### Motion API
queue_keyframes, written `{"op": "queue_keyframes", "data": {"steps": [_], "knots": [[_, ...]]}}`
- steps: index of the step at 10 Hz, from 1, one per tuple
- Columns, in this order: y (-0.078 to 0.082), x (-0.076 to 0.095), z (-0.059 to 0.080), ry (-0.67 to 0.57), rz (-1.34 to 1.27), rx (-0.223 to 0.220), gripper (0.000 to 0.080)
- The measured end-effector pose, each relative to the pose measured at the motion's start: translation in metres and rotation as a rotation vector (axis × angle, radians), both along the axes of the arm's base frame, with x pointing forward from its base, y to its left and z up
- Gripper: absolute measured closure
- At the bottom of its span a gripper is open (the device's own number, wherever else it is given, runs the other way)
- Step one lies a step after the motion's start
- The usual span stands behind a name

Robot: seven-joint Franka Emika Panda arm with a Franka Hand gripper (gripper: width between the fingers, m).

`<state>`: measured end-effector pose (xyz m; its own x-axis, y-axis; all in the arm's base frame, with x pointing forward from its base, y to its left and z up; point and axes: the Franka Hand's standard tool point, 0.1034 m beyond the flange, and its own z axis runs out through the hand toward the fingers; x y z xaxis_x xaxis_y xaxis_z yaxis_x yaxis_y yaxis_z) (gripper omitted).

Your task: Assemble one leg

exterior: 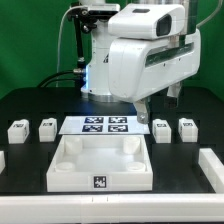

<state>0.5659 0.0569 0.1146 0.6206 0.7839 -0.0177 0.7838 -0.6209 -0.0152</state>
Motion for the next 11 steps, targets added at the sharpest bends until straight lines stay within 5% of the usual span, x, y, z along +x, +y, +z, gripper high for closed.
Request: {"op": "queue_keyframes", "data": {"steps": [11], "knots": [[0.0000,-0.0009,-0.0024,0.004,0.000,0.000,0.0150]]}}
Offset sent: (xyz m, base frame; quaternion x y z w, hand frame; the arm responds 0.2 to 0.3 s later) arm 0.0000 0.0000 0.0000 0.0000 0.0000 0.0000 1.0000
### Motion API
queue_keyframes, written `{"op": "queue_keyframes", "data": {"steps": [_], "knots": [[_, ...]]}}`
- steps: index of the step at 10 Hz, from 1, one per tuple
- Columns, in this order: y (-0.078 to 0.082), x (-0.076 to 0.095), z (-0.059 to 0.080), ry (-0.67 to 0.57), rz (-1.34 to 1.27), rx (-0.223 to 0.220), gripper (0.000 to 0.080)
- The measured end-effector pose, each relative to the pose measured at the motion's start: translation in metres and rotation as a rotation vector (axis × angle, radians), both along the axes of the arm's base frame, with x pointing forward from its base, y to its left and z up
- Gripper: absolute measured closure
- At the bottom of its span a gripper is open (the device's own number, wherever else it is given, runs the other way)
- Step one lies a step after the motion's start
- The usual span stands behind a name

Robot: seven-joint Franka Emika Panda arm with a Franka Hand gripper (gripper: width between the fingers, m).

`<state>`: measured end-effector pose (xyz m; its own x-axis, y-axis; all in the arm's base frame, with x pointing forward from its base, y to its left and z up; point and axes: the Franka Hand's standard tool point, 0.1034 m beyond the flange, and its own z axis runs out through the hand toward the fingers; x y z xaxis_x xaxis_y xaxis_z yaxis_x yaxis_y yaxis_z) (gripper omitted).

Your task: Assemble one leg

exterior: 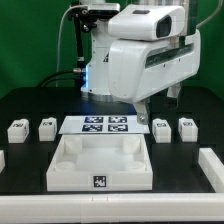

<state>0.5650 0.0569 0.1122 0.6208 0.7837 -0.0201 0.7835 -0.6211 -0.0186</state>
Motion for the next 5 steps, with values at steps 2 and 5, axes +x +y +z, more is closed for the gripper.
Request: {"op": "queue_keyframes", "data": {"steps": [2,5], "knots": [[0.000,0.000,-0.001,0.001,0.000,0.000,0.0150],[-0.006,-0.015,-0.010,-0.006,0.059,0.001,0.0150]]}}
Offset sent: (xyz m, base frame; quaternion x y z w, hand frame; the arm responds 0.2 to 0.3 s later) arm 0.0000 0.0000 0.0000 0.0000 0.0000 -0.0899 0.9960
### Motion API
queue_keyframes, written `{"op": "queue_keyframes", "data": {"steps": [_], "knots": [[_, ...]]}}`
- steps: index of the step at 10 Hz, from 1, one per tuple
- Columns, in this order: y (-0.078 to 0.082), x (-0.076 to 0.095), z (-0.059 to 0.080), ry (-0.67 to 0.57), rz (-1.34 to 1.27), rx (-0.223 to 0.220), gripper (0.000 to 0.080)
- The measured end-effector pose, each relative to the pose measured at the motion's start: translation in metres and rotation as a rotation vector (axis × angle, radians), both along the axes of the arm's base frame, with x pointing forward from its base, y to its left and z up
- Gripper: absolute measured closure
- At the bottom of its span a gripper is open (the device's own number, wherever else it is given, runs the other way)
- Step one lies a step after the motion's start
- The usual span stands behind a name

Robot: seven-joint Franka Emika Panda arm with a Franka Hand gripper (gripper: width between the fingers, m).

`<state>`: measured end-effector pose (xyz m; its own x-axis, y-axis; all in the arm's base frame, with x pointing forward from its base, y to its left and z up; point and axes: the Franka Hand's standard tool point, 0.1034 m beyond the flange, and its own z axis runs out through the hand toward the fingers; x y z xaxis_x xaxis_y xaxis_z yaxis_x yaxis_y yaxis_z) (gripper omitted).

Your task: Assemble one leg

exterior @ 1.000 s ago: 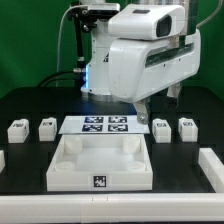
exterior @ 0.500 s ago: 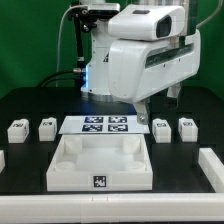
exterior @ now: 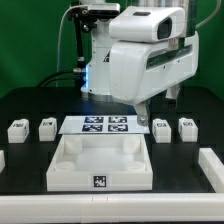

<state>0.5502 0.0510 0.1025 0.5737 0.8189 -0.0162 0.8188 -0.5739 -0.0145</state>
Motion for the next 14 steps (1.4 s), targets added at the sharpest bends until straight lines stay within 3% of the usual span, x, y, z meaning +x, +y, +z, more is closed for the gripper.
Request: {"op": "queue_keyframes", "data": {"steps": [3,5,8,11,14], "knots": [[-0.047,-0.067,-0.028,0.024,0.359,0.009,0.0150],[-0.077,-0.112,-0.058,0.051,0.583,0.039,0.0150],[-0.082,-0.129,-0.091,0.081,0.599,0.066,0.0150],[-0.083,-0.128,-0.094,0.070,0.595,0.064,0.0150],[-0.083,-0.128,-0.095,0.071,0.595,0.064,0.0548]]}}
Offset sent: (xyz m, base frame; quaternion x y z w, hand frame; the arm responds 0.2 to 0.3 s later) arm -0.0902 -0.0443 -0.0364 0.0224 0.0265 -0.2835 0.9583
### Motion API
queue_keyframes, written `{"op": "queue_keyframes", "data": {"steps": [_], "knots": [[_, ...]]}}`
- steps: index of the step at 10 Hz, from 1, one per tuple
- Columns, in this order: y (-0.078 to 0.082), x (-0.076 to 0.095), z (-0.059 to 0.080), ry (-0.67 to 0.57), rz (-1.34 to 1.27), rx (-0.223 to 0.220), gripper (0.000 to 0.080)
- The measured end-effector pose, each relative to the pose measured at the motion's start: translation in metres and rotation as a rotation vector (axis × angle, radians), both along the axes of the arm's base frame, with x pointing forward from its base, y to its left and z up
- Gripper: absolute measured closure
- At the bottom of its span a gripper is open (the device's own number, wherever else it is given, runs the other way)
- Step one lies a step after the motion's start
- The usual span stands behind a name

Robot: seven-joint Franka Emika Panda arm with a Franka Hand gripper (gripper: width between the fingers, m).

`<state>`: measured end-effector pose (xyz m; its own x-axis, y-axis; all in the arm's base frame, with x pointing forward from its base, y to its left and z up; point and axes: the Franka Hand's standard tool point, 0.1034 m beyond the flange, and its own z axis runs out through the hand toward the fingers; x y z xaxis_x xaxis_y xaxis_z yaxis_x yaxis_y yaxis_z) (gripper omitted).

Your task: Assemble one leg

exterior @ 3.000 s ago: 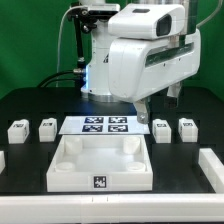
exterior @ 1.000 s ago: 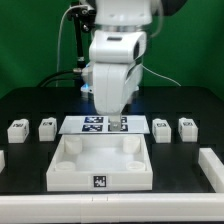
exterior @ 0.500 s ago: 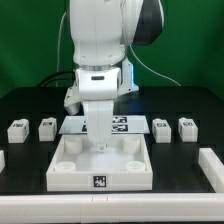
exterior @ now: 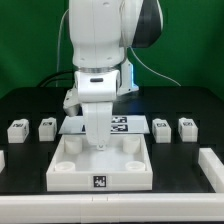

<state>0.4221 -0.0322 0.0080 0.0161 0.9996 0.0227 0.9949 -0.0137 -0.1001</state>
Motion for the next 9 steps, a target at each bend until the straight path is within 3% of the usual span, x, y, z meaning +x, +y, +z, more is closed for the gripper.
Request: {"op": "queue_keyframes", "data": {"steps": [1,2,9], "knots": [[0.0000,0.0000,0.0000,0.000,0.000,0.000,0.0548],[-0.0003,0.0006,0.0003,-0.002,-0.001,0.000,0.0721],[-0.0006,0.0049,0.0019,-0.021,-0.001,-0.001,0.0734]]}}
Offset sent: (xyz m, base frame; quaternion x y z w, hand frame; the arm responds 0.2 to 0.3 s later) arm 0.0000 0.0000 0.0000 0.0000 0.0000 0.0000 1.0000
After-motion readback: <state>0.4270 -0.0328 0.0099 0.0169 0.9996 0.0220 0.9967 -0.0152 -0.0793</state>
